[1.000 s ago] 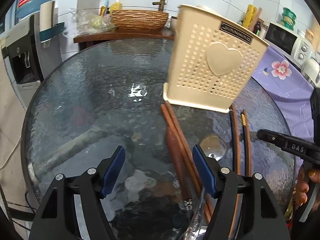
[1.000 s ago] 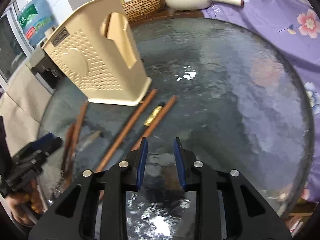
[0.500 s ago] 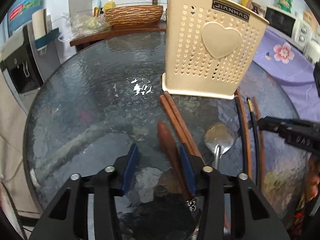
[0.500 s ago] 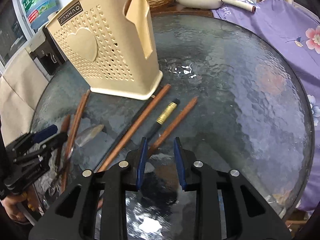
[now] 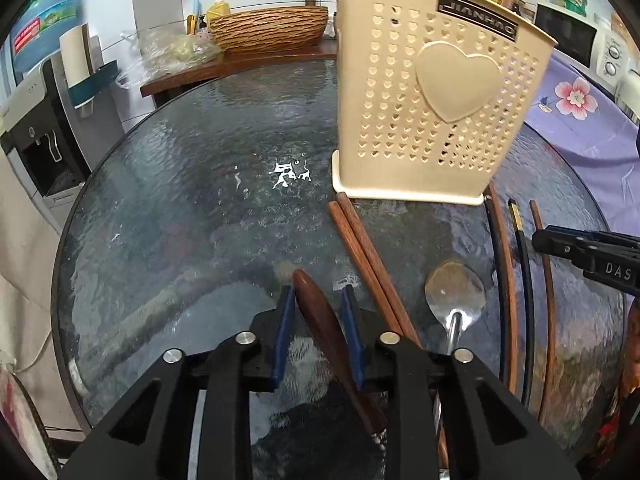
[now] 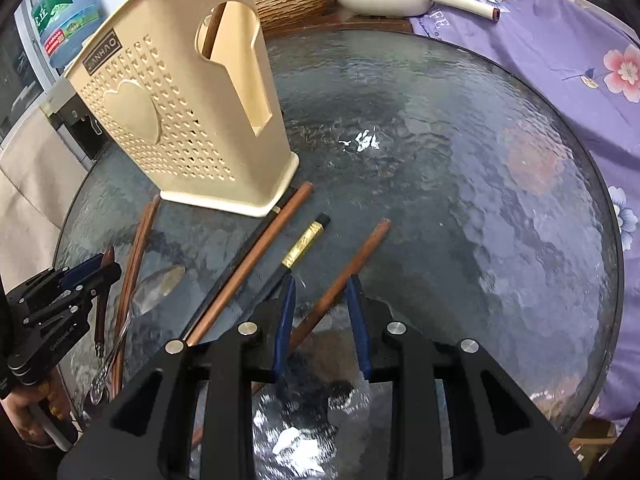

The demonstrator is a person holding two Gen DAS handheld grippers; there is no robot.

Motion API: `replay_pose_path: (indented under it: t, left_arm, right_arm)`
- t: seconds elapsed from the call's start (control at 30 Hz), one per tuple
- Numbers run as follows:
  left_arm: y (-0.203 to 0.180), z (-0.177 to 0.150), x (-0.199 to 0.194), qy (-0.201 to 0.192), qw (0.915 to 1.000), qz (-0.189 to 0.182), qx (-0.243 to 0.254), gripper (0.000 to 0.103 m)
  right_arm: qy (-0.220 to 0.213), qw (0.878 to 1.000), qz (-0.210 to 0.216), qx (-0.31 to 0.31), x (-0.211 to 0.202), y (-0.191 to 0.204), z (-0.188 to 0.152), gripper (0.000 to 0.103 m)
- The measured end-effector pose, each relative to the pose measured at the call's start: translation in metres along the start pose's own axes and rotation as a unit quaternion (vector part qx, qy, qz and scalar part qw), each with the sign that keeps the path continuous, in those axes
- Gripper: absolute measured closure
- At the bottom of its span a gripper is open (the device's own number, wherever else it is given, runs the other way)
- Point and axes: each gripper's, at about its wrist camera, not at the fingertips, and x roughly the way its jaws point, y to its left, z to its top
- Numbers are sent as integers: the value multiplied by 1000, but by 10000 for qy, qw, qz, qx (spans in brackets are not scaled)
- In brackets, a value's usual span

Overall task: Organize utensils
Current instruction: 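Grasp a brown chopstick with the right gripper while the left gripper grasps a wooden-handled spoon, then lift the chopstick and spoon up above the beige holder with both grippers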

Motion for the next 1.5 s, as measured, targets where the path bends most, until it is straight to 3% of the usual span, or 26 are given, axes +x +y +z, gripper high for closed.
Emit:
replay_pose_path:
  t: [0.17,0.4,0.73,1.13,1.5]
  left_arm:
    - [-5,3,3,21,10000,12,35,84]
    - [-11,5,5,11,9999,31,110,86]
    - [-14,11,6,-6,10000,-59,63,87]
    - [-10,21,0,-200,9997,-163,-16,88]
    - [15,35,-15,-404,9958,-655,-497,89]
  right_arm:
    - [12,9998,-197,-53,7,6,10,86]
    - [-34,9993,-329,-169,13,14,15,88]
    - [-78,9998,-33,196,12,3,16,94]
    - [-213,9989,209,374,11,-8,18,95]
    - [-685,9957,540,297,-19,-6,20,95]
